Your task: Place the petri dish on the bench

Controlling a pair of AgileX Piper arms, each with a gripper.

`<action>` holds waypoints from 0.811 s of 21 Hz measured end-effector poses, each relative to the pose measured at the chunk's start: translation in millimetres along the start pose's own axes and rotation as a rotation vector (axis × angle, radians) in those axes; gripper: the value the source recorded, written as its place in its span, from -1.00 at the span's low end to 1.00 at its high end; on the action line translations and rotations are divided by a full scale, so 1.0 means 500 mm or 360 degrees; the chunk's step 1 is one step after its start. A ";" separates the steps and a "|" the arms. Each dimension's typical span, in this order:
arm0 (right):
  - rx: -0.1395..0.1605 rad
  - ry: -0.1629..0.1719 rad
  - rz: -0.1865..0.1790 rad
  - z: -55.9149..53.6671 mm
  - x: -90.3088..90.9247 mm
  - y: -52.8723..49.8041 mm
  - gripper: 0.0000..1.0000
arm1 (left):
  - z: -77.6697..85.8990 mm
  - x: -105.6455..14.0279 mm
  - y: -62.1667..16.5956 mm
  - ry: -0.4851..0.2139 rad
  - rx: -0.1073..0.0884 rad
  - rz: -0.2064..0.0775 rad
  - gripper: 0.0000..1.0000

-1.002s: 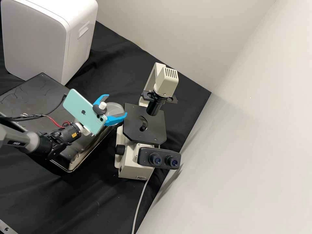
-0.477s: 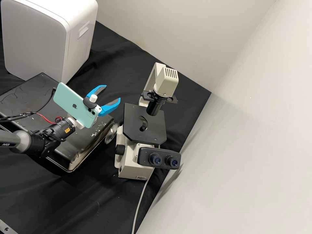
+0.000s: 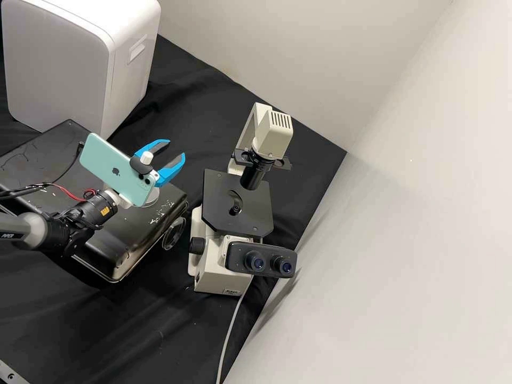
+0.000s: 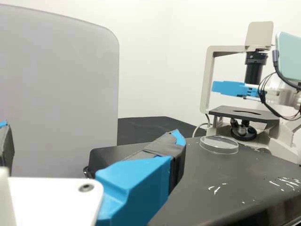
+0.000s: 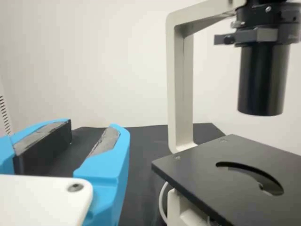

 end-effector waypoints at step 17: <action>-0.0033 0.0053 -0.0113 -0.019 -0.012 -0.038 1.00 | 0.009 -0.001 -0.003 -0.0044 -0.0004 -0.0014 1.00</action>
